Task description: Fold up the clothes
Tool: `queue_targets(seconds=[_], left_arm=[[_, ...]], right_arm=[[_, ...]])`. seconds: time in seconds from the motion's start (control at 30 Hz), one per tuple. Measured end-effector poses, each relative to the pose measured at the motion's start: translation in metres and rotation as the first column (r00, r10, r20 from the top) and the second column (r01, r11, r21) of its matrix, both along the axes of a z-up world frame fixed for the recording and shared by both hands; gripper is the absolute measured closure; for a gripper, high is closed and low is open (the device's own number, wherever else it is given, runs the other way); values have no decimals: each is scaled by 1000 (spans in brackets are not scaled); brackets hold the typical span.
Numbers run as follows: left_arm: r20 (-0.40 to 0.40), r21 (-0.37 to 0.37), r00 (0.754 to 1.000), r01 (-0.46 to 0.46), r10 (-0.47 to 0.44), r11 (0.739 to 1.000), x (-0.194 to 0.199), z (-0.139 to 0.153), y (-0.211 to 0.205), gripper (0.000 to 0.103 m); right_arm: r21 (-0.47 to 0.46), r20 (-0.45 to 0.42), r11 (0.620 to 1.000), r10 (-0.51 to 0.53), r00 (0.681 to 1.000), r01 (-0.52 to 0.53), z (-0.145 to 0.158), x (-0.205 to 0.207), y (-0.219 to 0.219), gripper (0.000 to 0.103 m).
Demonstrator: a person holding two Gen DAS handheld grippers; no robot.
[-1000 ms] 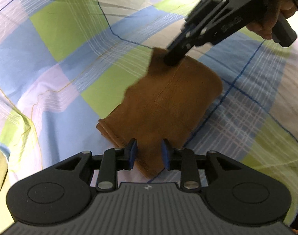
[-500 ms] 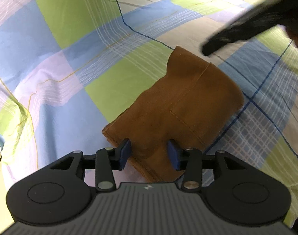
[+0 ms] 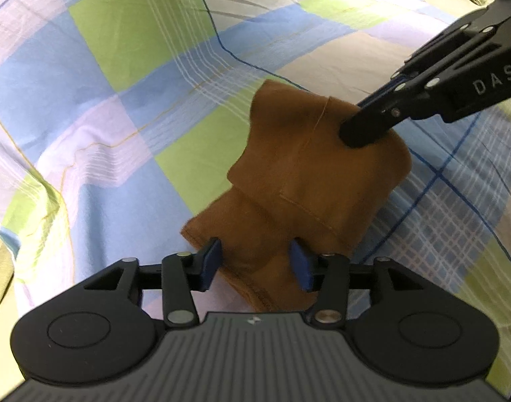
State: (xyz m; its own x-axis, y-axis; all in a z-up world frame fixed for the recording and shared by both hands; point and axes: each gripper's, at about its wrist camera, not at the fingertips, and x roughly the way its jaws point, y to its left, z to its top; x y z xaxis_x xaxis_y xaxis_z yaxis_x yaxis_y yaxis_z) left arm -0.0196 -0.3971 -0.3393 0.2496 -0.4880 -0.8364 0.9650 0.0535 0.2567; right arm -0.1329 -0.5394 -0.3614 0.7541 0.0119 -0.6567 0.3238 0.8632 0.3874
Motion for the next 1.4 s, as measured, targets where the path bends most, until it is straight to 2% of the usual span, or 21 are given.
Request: queue_targets(seconds=[0.07, 0.13, 0.2, 0.27, 0.33, 0.4, 0.43, 0.53, 0.67, 0.77, 0.8, 0.83, 0.87, 0.97, 1.03, 1.13, 1.17, 1.2, 1.27, 1.33, 1.4], left_arm=[[9, -18, 1000, -18, 18, 1000, 2, 2, -1, 42], [25, -56, 999, -40, 42, 998, 3, 8, 0, 44], [28, -101, 999, -40, 43, 994, 4, 19, 5, 45], [-11, -141, 999, -38, 37, 989, 6, 29, 8, 45], [-61, -171, 998, -34, 24, 985, 6, 36, 10, 46], [-100, -162, 995, -35, 18, 986, 7, 33, 6, 47], [-120, -156, 993, -35, 16, 987, 8, 31, 4, 50], [-179, -131, 983, -50, 26, 990, 12, 21, -5, 62], [-208, -180, 978, -65, 27, 982, 10, 28, 4, 62], [-192, -128, 981, -62, 36, 990, 10, 15, -3, 62], [-187, -97, 982, -62, 43, 993, 9, 7, -7, 62], [-176, -68, 983, -66, 54, 995, 8, -1, -9, 61], [-166, -55, 984, -71, 61, 996, 7, -4, -8, 61], [-141, -61, 988, -75, 66, 995, 3, -4, -7, 61], [-136, -66, 988, -82, 72, 994, 2, -1, -6, 61], [-117, -67, 992, -61, 53, 996, 0, -2, -5, 61], [-114, -66, 992, -59, 51, 996, 0, -2, -4, 61], [-114, -65, 992, -57, 50, 996, 1, -3, -4, 60], [-113, -63, 992, -57, 49, 996, 1, -5, -4, 59], [-131, -67, 989, -73, 63, 995, 5, -8, -3, 57], [-166, -70, 982, -99, 86, 993, 11, -11, -4, 56]], right_arm=[[-19, -51, 999, -28, 998, 27, -3, 2, 1, 96], [5, -91, 994, -106, 990, 107, -12, -3, -2, 96], [40, -71, 986, -158, 985, 162, -12, -7, -3, 96], [42, -7, 980, -192, 981, 192, -3, -11, 0, 96], [38, -29, 975, -219, 975, 220, -4, -10, 0, 96], [43, -72, 968, -246, 967, 249, -13, -10, -2, 96], [50, -93, 964, -254, 963, 260, -19, -9, -2, 96], [73, -75, 967, -238, 968, 244, -24, -9, -3, 95], [72, -32, 980, -181, 983, 183, -21, -7, -1, 94], [59, -19, 990, -125, 992, 126, -21, -7, 0, 94], [61, -38, 989, -133, 990, 135, -24, -8, -1, 91], [64, -61, 985, -158, 986, 162, -27, -8, -4, 83], [68, -80, 979, -188, 979, 194, -29, -9, -6, 64], [34, -114, 964, -256, 960, 262, -23, -9, -6, 64], [-38, -102, 963, -268, 958, 265, -12, -5, 3, 64], [-150, -11, 959, -245, 969, 240, 8, 0, 19, 65], [-150, 14, 965, -216, 976, 216, 11, 4, 21, 72], [-135, 27, 973, -188, 982, 190, 11, 8, 21, 89], [-114, 13, 983, -147, 989, 147, 5, 19, 20, 100], [-107, -46, 980, -171, 984, 166, -14, 28, 13, 103], [-31, -85, 973, -230, 970, 228, -39, 25, -4, 103]])
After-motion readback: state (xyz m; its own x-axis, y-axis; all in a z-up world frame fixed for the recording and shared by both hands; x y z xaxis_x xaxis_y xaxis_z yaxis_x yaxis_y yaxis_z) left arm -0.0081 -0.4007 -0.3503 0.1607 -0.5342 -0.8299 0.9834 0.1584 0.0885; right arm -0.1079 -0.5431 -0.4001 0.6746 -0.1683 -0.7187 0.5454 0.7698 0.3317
